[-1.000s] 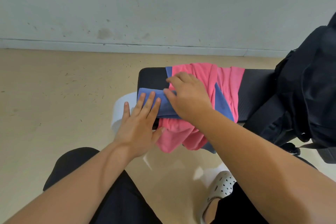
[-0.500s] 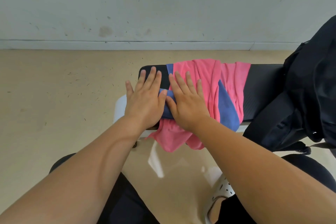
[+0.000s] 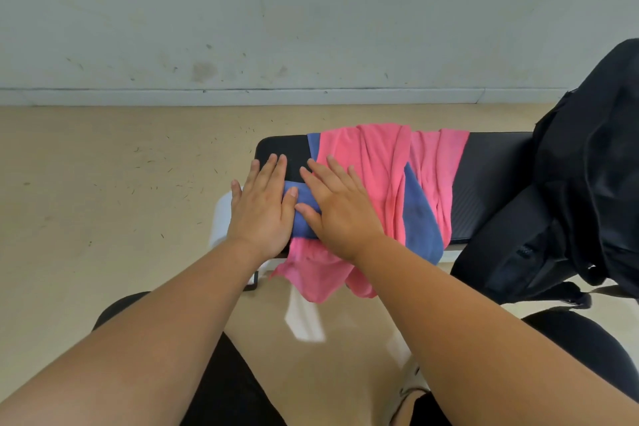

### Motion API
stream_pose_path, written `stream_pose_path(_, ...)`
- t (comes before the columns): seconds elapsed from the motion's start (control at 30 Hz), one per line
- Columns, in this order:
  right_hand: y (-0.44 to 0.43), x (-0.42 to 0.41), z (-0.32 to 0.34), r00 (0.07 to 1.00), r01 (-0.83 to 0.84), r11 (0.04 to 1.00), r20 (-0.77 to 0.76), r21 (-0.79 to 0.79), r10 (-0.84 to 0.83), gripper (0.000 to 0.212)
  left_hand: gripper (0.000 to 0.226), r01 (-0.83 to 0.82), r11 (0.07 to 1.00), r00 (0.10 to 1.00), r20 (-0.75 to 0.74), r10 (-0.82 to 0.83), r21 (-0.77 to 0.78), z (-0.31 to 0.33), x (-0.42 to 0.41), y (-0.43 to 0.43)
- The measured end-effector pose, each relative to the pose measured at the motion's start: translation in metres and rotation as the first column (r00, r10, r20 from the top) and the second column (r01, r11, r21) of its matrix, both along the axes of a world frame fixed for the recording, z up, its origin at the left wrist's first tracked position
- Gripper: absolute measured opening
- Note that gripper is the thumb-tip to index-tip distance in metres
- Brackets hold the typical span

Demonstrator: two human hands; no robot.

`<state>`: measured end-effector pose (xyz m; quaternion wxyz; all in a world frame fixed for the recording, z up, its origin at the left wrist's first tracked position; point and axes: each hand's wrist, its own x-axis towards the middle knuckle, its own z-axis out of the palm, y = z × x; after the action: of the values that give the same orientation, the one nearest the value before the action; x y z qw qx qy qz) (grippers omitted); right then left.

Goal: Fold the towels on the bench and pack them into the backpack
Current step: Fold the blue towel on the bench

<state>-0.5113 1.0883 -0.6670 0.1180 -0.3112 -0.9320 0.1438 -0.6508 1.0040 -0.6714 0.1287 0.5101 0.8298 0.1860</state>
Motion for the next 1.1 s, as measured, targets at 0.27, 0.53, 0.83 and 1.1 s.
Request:
stream_pose_path(0.27, -0.004, 0.017, 0.028, 0.995, -0.103, 0.995, -0.012, 0.008, 0.103, 0.076, 0.061, 0.001, 0.994, 1.000, -0.024, 0.001, 0.105, 0.029, -0.001, -0.021)
stream_pose_path(0.53, -0.014, 0.030, 0.070, 0.992, -0.103, 0.988, 0.055, -0.114, 0.109, 0.037, 0.038, 0.079, 0.994, 0.951, 0.294, -0.099, 0.079, 0.079, -0.003, -0.036)
stream_pose_path(0.83, 0.012, 0.093, 0.143, 0.997, 0.012, 0.981, -0.077, -0.195, -0.027, 0.043, 0.060, -0.122, 0.925, 0.796, 0.592, -0.126, 0.361, 0.138, 0.054, -0.004)
stream_pose_path(1.1, 0.070, 0.204, 0.202, 0.914, 0.323, 0.946, -0.252, -0.029, -0.319, 0.048, 0.073, 0.028, 0.936, 0.934, 0.324, -0.149, 0.350, 0.173, 0.148, 0.069)
